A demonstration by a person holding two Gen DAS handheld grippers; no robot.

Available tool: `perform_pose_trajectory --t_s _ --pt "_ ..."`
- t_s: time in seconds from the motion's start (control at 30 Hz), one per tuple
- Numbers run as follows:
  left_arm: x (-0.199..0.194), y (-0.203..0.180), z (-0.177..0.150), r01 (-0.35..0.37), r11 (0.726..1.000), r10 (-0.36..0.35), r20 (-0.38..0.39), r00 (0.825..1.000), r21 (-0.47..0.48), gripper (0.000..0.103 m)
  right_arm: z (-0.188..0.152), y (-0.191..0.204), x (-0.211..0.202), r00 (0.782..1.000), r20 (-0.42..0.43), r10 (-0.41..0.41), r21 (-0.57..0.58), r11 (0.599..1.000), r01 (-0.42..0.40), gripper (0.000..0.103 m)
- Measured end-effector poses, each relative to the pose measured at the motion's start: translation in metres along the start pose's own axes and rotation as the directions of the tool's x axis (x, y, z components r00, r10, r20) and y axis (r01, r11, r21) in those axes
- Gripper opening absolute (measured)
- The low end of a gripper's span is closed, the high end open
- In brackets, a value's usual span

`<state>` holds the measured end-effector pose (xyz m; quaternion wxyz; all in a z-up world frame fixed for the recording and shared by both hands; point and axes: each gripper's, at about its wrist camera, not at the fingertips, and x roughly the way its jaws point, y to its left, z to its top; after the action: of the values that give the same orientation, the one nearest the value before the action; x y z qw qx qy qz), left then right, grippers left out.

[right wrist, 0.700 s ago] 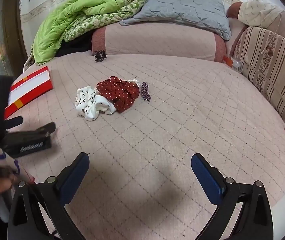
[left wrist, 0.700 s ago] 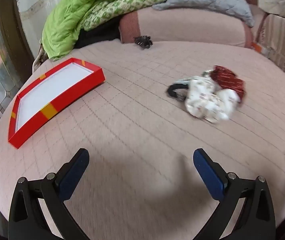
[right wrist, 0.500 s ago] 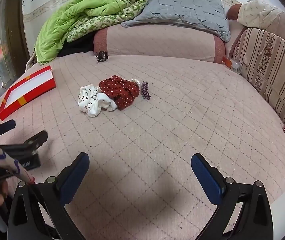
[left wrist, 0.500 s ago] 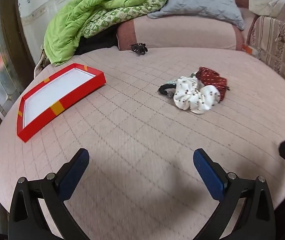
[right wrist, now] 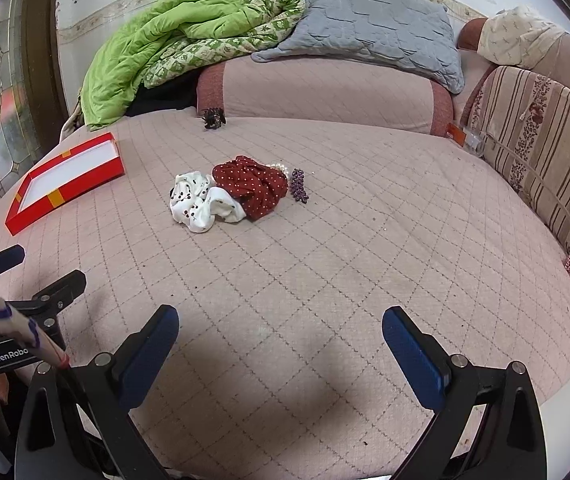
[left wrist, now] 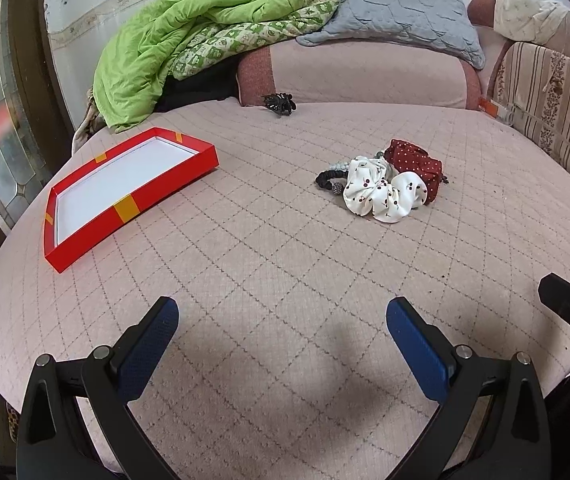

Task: Organize jewelry

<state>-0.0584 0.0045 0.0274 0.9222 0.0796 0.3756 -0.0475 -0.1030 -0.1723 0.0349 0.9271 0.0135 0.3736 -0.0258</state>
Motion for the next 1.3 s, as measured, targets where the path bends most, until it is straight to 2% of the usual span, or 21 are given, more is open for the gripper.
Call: perform_pose_trajectory --t_s 0.03,0.23,0.4,0.87,1.2,1.3 --pt "-0.0012 -0.0001 -0.0097 0.037 0.999 -0.035 0.045 0.998 -0.039 0.103 0.0000 -0.0014 -0.0001 1.000 0.000 0.000 0.001 1.000 0.000 0.103" --pt "-0.0029 0.0026 -0.0114 0.057 0.997 -0.053 0.066 0.996 -0.055 0.103 -0.0008 -0.0026 0.0003 1.000 -0.004 -0.001 -0.002 1.000 0.000 0.103" --pt "-0.0013 -0.0001 -0.0090 0.012 1.000 -0.012 0.039 0.999 -0.007 0.103 -0.0009 -0.0021 0.0010 1.000 -0.007 -0.001 -0.001 1.000 0.001 0.103" --pt "0.0025 -0.0013 -0.0079 -0.014 1.000 0.014 0.014 1.000 0.027 0.103 0.0000 -0.0055 0.0042 1.000 -0.018 0.001 0.003 1.000 -0.001 0.103" --pt "0.0050 -0.0013 -0.0078 -0.005 1.000 0.005 -0.003 1.000 0.027 0.103 0.0015 -0.0058 0.0077 1.000 -0.028 0.006 0.007 1.000 -0.005 0.103" --pt "0.0067 0.0004 -0.0064 0.012 1.000 -0.012 -0.032 0.999 0.015 0.103 0.0015 -0.0059 0.0078 1.000 -0.029 0.006 0.007 1.000 -0.006 0.103"
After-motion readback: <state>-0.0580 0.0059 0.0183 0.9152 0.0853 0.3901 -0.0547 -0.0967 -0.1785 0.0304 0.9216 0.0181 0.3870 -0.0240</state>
